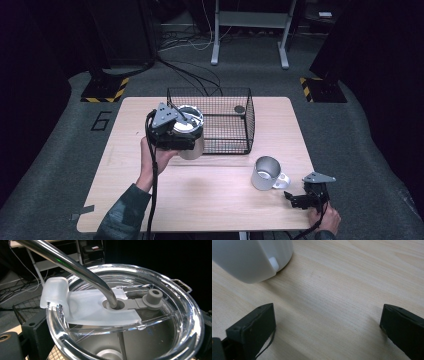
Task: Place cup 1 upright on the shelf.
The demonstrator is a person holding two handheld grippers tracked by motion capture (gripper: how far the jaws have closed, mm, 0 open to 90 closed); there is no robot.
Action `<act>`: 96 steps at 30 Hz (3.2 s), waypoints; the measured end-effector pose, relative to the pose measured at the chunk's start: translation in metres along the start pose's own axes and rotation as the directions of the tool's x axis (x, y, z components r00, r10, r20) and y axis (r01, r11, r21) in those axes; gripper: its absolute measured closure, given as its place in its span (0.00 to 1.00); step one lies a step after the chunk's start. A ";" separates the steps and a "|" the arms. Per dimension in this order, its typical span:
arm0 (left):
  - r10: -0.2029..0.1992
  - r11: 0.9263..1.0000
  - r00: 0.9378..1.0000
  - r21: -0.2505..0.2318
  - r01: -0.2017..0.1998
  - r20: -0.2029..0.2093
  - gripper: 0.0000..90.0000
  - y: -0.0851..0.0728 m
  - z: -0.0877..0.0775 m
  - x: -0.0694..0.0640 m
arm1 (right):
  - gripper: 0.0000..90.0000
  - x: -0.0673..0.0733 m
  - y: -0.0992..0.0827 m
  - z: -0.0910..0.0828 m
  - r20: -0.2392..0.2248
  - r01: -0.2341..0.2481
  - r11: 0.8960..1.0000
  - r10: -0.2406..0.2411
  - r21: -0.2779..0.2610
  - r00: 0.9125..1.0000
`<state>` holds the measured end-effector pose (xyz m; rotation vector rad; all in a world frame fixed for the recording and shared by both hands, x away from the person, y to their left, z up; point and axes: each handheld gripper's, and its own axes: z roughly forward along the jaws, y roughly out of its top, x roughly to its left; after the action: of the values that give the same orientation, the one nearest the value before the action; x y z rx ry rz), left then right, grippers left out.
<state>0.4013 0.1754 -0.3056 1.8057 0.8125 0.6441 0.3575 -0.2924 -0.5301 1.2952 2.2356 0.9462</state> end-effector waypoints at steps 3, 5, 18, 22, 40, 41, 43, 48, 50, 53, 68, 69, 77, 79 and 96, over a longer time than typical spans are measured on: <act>0.004 1.000 1.000 -0.007 -0.004 0.001 0.04 0.005 0.001 0.000 | 0.00 0.000 0.000 0.000 0.002 -0.002 1.000 0.002 -0.001 1.000; 0.001 1.000 1.000 -0.005 -0.001 0.004 0.04 0.006 0.001 0.000 | 0.00 0.000 0.000 0.000 0.002 -0.002 1.000 0.002 -0.002 1.000; 0.015 1.000 1.000 -0.016 -0.015 -0.009 0.04 0.023 0.010 0.004 | 0.00 0.000 0.000 0.000 -0.001 0.000 1.000 0.000 -0.001 1.000; 0.022 1.000 1.000 -0.009 -0.022 -0.010 0.04 0.030 0.013 0.006 | 0.00 0.000 0.000 0.000 0.000 0.001 1.000 -0.001 0.001 1.000; 0.005 1.000 0.999 -0.010 -0.005 -0.047 0.04 0.048 0.039 0.024 | 0.00 0.000 0.000 0.000 -0.002 0.007 1.000 -0.007 0.002 1.000; 0.000 1.000 0.999 -0.012 -0.001 -0.054 0.04 0.049 0.043 0.025 | 0.00 0.000 0.000 0.000 -0.002 0.006 1.000 -0.006 0.002 1.000; -0.005 1.000 0.999 -0.013 0.005 -0.052 0.04 0.049 0.045 0.027 | 0.00 0.000 0.000 0.000 -0.002 0.007 1.000 -0.007 0.002 1.000; -0.004 1.000 0.998 -0.008 0.003 -0.068 0.04 0.049 0.053 0.031 | 0.00 0.000 0.000 0.000 -0.001 0.008 1.000 -0.008 0.001 1.000; -0.008 1.000 0.998 -0.003 0.008 -0.067 0.04 0.049 0.055 0.032 | 0.00 0.000 0.000 0.000 -0.001 0.008 1.000 -0.008 0.001 1.000; -0.023 1.000 0.997 0.001 0.023 -0.071 0.04 0.047 0.060 0.036 | 0.00 0.000 0.000 0.000 -0.001 0.008 1.000 -0.008 0.001 1.000; -0.044 0.999 0.991 0.027 0.047 -0.125 0.04 0.043 0.084 0.056 | 0.00 0.000 0.000 0.000 -0.001 0.009 1.000 -0.009 0.001 1.000; -0.042 0.999 0.991 0.028 0.046 -0.126 0.04 0.043 0.085 0.056 | 0.00 0.000 0.000 0.000 -0.001 0.008 1.000 -0.008 0.001 1.000; -0.053 0.997 0.988 0.043 0.060 -0.144 0.04 0.038 0.097 0.063 | 0.00 0.000 0.000 0.000 -0.001 0.010 1.000 -0.010 0.001 1.000; -0.061 0.997 0.988 0.045 0.068 -0.145 0.04 0.037 0.099 0.064 | 0.00 0.000 0.000 0.000 -0.001 0.010 1.000 -0.010 0.000 1.000; -0.106 0.989 0.980 0.087 0.122 -0.168 0.04 0.017 0.125 0.078 | 0.00 0.000 0.000 0.000 -0.001 0.009 1.000 -0.009 0.000 1.000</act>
<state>0.5471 0.1593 -0.3288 1.7951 1.0660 0.6942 0.3571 -0.2925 -0.5301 1.2834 2.2408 0.9438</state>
